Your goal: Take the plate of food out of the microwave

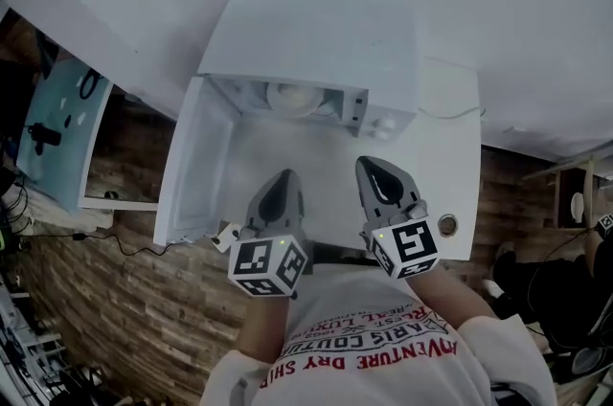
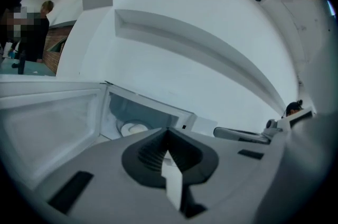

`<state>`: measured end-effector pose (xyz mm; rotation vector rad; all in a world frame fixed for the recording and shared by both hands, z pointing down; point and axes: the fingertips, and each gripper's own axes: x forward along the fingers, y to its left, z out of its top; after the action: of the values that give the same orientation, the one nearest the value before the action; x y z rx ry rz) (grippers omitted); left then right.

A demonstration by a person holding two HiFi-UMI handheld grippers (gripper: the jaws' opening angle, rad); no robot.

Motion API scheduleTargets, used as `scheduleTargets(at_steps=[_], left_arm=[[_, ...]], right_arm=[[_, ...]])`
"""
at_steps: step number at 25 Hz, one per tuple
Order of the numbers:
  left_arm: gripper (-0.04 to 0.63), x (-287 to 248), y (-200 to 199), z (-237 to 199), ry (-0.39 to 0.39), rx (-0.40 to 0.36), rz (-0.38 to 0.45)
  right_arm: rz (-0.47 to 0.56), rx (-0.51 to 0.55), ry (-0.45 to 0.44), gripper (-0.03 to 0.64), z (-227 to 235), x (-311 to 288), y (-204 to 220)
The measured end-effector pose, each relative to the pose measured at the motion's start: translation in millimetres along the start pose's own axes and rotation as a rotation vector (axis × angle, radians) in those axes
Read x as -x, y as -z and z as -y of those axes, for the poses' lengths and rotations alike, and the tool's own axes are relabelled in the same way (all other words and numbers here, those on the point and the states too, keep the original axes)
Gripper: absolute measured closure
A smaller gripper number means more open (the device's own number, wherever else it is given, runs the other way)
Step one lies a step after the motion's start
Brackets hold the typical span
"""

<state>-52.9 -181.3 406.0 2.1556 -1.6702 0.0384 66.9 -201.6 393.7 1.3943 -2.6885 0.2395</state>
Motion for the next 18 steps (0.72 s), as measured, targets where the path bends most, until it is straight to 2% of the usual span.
scheduleTargets(at_steps=[7, 9, 11, 14, 16, 18], left_arm=[[0.589, -54.7, 13.5, -27.6, 0.022, -0.022, -0.076], [0.589, -71.5, 22.3, -35.6, 0.044, -0.004, -0.100], [0.589, -88.0, 32.3, -48.7, 0.048, 0.033, -0.125], [0.588, -114.2, 47.8, -75.6, 0.008, 0.087, -0.149], [0.588, -128.2, 60.1, -91.9, -0.018, 0.171, -0.163], [0.583, -140.6, 71.7, -106.0, -0.028, 0.296, -0.176]], right_arm=[[-0.054, -0.005, 0.008, 0.614, 16.9, -53.0, 20.6], [-0.082, -0.010, 0.008, 0.614, 21.2, -65.8, 27.3], [-0.104, -0.012, 0.013, 0.614, 24.3, -78.4, 32.8], [-0.130, -0.021, 0.038, 0.614, 31.0, -96.2, 42.7], [-0.159, -0.033, 0.046, 0.614, 32.9, -103.9, 53.2], [-0.187, -0.041, 0.047, 0.614, 33.2, -110.1, 64.0]])
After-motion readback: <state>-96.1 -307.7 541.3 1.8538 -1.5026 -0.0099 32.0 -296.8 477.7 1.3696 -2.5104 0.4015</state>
